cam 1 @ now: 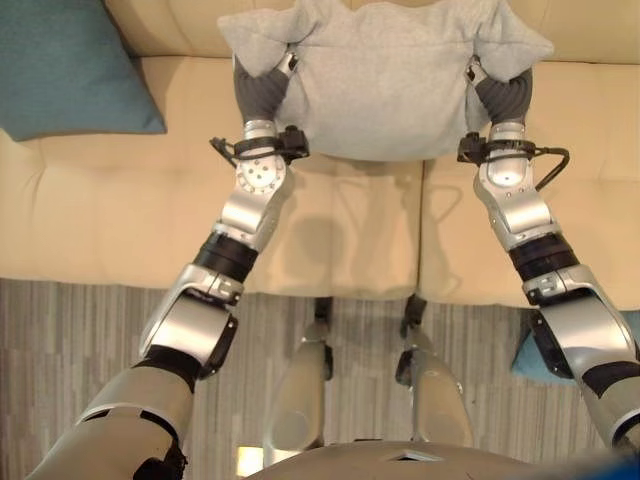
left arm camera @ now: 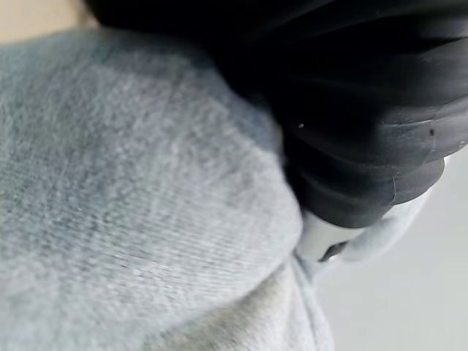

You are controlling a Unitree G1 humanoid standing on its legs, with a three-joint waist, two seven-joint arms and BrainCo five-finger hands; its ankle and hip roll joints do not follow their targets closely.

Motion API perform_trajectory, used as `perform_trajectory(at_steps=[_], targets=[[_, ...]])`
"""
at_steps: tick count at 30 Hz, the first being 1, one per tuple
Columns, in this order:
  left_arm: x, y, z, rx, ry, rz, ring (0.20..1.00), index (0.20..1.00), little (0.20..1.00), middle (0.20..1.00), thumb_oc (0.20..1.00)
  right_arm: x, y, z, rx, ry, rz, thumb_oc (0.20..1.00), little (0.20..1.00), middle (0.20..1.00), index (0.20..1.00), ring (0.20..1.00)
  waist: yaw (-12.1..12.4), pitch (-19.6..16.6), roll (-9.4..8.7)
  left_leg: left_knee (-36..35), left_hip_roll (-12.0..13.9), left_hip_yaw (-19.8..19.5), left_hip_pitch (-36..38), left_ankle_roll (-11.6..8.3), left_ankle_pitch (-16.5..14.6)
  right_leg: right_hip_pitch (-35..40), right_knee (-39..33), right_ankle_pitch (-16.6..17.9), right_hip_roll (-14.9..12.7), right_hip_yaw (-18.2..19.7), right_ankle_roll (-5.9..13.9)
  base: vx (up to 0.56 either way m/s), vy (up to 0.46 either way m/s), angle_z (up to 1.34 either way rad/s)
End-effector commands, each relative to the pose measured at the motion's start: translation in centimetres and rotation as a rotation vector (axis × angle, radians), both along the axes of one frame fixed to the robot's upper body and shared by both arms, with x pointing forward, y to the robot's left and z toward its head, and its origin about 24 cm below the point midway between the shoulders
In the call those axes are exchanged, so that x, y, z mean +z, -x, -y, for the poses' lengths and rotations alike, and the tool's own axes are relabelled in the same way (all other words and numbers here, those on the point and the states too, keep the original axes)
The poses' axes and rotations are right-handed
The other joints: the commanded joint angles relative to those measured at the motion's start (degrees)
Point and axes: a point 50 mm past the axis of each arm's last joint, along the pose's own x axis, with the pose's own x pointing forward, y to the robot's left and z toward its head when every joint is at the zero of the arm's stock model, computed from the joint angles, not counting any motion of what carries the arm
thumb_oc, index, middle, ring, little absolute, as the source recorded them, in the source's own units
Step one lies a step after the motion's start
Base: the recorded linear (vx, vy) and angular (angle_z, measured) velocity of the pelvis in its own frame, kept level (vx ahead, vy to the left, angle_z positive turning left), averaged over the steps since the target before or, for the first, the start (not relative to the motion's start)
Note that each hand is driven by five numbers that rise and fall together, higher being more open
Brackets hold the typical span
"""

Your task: Pick up all the scattered cushions and arrange them neatly on the sofa.

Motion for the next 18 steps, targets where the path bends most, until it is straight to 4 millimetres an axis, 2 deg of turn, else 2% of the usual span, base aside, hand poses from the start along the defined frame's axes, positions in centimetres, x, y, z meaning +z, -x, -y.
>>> perform_trajectory(at_steps=[1, 2, 3, 4, 7, 8, 9, 10, 14, 15, 16, 18], targets=[[7.8, 1.3, 5.4, -0.144, -0.056, 0.262, 1.0, 1.0, 1.0, 1.0, 1.0, 8.6, 1.0, -4.9, 0.03, 0.182, 0.28, 0.438, 0.438, 0.438, 0.438, 0.438, 1.31, -0.09, 0.89, -4.54, 2.34, -1.09, 1.03, -3.18, 0.46, -5.56, 5.36, -0.46, -2.04, 0.87, 5.3, -0.02, -0.017, -0.1], [8.3, 1.3, 5.0, -0.131, -0.046, 0.269, 1.0, 1.0, 1.0, 1.0, 1.0, 9.1, 0.8, -4.5, -0.018, 0.199, 0.28, 0.793, 0.793, 0.793, 0.793, 0.793, 1.4, -0.06, 1.08, -5.36, 2.39, -1.18, 0.76, -3.35, 1.03, -6.2, 5.29, -0.3, -1.97, 0.91, 5.32, 0.0, -0.011, -0.05], [9.7, 1.1, 4.0, -0.084, -0.049, 0.29, 1.0, 1.0, 1.0, 1.0, 1.0, 10.6, 0.5, -3.8, -0.127, 0.255, 0.287, 1.0, 1.0, 1.0, 1.0, 1.0, 1.79, -0.29, 1.33, -6.81, 2.61, -1.44, 0.23, -3.61, 2.05, -7.31, 5.11, -0.07, -1.74, 0.83, 5.42, 0.0, 0.0, 0.0], [9.8, 1.1, 4.0, -0.084, -0.049, 0.292, 1.0, 1.0, 1.0, 1.0, 1.0, 10.7, 0.5, -3.9, -0.127, 0.255, 0.289, 1.0, 1.0, 1.0, 1.0, 1.0, 1.76, -0.22, 1.35, -6.87, 2.63, -1.43, 0.2, -3.62, 2.11, -7.39, 5.12, -0.06, -1.73, 0.84, 5.4, 0.02, -0.009, -0.06], [11.2, 0.5, 2.3, -0.016, -0.039, 0.287, 1.0, 1.0, 1.0, 1.0, 1.0, 12.0, 0.0, -3.8, -0.212, 0.275, 0.275, 1.0, 1.0, 1.0, 1.0, 1.0, 2.23, -0.65, 1.82, -7.44, 2.63, -1.81, -0.9, -3.82, 2.87, -8.6, 4.84, 0.21, -1.53, 0.86, 5.43, 0.01, 0.0, 0.01], [11.7, 0.2, 1.1, 0.034, -0.068, 0.28, 1.0, 1.0, 1.0, 1.0, 1.0, 12.8, -0.2, -3.5, -0.262, 0.308, 0.272, 1.0, 1.0, 1.0, 1.0, 1.0, 2.38, -0.91, 1.94, -7.57, 2.61, -1.78, -1.34, -3.97, 3.21, -8.78, 4.53, 0.28, -1.41, 0.86, 5.42, 0.0, 0.0, 0.0], [11.8, 0.2, 1.0, 0.034, -0.068, 0.282, 1.0, 1.0, 1.0, 1.0, 1.0, 12.9, -0.1, -3.5, -0.261, 0.307, 0.274, 1.0, 1.0, 1.0, 1.0, 1.0, 2.32, -0.83, 1.96, -7.56, 2.6, -1.79, -1.39, -3.97, 3.21, -8.8, 4.51, 0.3, -1.41, 0.85, 5.41, 0.0, 0.0, 0.0], [12.3, -0.1, -0.5, 0.095, -0.106, 0.272, 1.0, 1.0, 1.0, 1.0, 1.0, 13.6, -0.2, -3.2, -0.307, 0.36, 0.27, 1.0, 1.0, 1.0, 1.0, 1.0, 2.62, -1.34, 1.93, -7.7, 2.61, -1.8, -1.8, -4.11, 3.54, -9.33, 4.3, 0.59, -1.3, 0.88, 5.46, 0.0, 0.0, 0.0], [13.5, -0.3, -4.3, 0.237, -0.102, 0.255, 1.0, 1.0, 1.0, 1.0, 1.0, 15.4, 0.1, -1.8, -0.403, 0.408, 0.288, 1.0, 1.0, 1.0, 1.0, 1.0, 3.0, -2.3, 1.89, -8.01, 2.64, -2.32, -3.23, -4.53, 4.49, -10.47, 3.66, 1.16, -1.03, 1.17, 5.49, 0.01, -0.011, -0.02], [14.5, 0.2, -7.0, 0.318, -0.076, 0.27, 1.0, 1.0, 1.0, 1.0, 1.0, 16.7, 0.5, -0.9, -0.449, 0.425, 0.302, 1.0, 1.0, 1.0, 1.0, 1.0, 3.12, -3.03, 1.9, -8.05, 2.72, -2.6, -3.85, -4.76, 4.85, -10.61, 3.32, 1.43, -0.98, 1.23, 5.62, 0.02, -0.022, -0.05], [15.0, 0.6, -8.1, 0.333, -0.029, 0.284, 1.0, 1.0, 1.0, 1.0, 1.0, 17.2, 0.6, -0.2, -0.478, 0.437, 0.295, 1.0, 1.0, 1.0, 1.0, 1.0, 3.12, -3.18, 1.93, -8.05, 2.68, -2.65, -3.87, -4.88, 5.1, -10.51, 3.25, 1.33, -0.87, 1.09, 5.57, 0.0, 0.0, 0.0], [15.3, 0.9, -9.0, 0.345, -0.008, 0.291, 1.0, 1.0, 1.0, 1.0, 1.0, 17.7, 0.8, 0.3, -0.491, 0.438, 0.296, 1.0, 1.0, 1.0, 1.0, 1.0, 3.07, -3.29, 1.96, -8.05, 2.68, -2.73, -3.78, -4.83, 5.05, -10.44, 3.24, 1.29, -0.83, 1.09, 5.52, 0.0, 0.002, -0.02]])
